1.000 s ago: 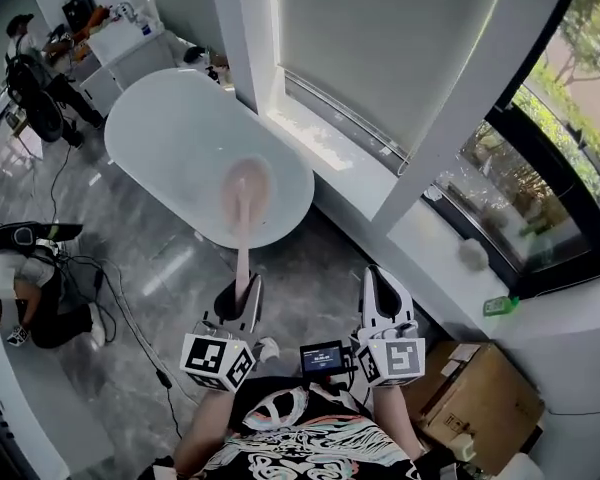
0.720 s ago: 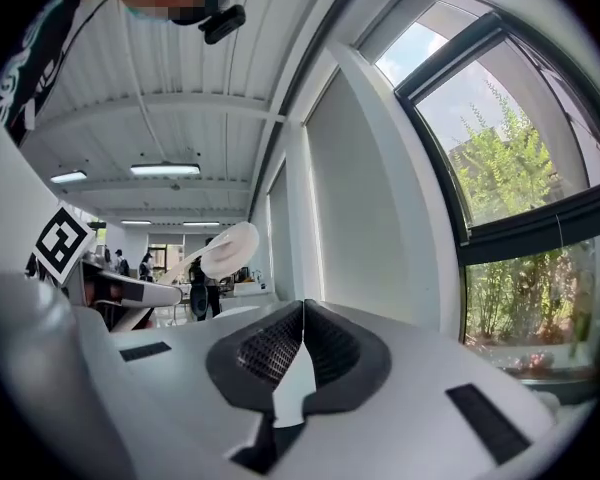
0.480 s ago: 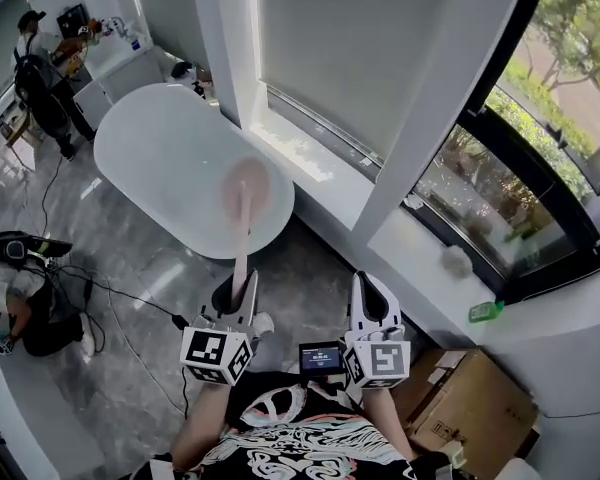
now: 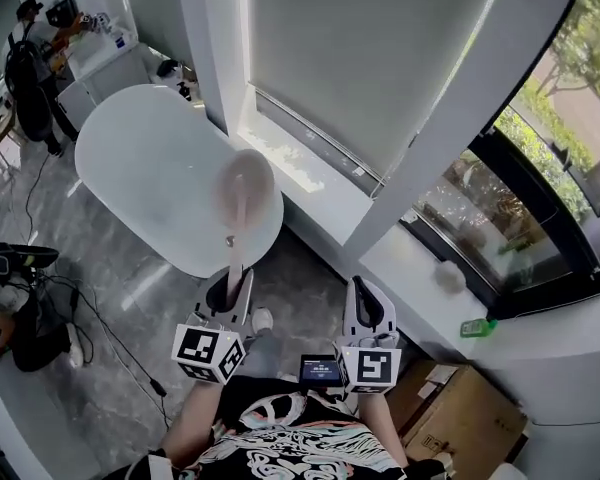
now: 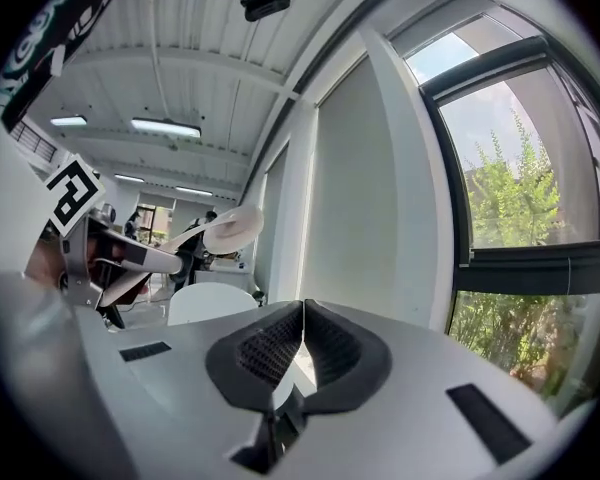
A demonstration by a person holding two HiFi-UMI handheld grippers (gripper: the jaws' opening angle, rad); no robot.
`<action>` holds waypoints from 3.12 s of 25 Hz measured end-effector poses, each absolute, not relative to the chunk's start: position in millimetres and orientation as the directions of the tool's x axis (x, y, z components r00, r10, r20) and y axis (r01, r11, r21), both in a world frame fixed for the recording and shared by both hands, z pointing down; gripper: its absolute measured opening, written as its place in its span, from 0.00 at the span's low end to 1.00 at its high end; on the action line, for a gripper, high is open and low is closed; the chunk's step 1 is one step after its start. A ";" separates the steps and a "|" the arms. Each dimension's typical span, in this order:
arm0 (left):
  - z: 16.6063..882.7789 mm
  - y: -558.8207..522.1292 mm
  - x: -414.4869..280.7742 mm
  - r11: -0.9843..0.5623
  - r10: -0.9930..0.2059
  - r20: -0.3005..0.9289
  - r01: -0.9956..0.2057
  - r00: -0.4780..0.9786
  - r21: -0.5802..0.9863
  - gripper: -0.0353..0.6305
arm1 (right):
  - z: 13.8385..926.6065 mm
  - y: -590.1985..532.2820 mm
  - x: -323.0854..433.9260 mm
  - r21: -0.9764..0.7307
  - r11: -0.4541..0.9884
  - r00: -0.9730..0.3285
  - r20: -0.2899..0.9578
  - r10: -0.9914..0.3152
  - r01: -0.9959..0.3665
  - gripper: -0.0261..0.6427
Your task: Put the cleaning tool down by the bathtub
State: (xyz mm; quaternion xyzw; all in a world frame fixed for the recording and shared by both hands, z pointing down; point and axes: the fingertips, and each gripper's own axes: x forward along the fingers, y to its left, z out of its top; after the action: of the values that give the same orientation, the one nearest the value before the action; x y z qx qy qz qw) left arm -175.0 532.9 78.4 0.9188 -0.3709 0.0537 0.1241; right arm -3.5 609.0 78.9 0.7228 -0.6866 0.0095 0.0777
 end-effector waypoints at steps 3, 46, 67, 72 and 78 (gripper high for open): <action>79.0 493.0 -164.2 -0.716 -0.646 0.197 -0.675 0.737 0.176 0.16 | 71.7 570.0 3.2 0.108 -0.050 0.062 0.112 -0.992 -0.993 0.08; 128.9 32.5 -67.6 -0.637 -0.709 0.200 -0.735 0.677 0.232 0.17 | 126.7 50.8 101.7 0.010 0.108 -0.105 0.126 -0.986 -0.994 0.08; 176.8 -29.2 -36.2 -0.595 -0.727 0.245 -0.766 0.642 0.244 0.17 | 188.6 -5.1 117.9 0.011 0.185 -0.180 0.192 -0.965 -0.983 0.08; 211.4 -40.2 -30.0 -0.587 -0.711 0.265 -0.758 0.651 0.286 0.16 | 216.9 -10.5 123.4 0.018 0.153 -0.146 0.221 -0.964 -0.988 0.08; 254.5 -55.7 -30.3 -0.557 -0.710 0.299 -0.768 0.638 0.316 0.16 | 252.6 -19.3 124.1 0.007 0.156 -0.149 0.252 -0.956 -0.988 0.08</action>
State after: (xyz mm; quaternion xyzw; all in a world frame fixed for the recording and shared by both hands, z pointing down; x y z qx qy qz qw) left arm -30.3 -55.7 254.5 0.8797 -0.4200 0.0684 0.2122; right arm 124.1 -19.3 252.6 0.6446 -0.7539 0.0797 0.0990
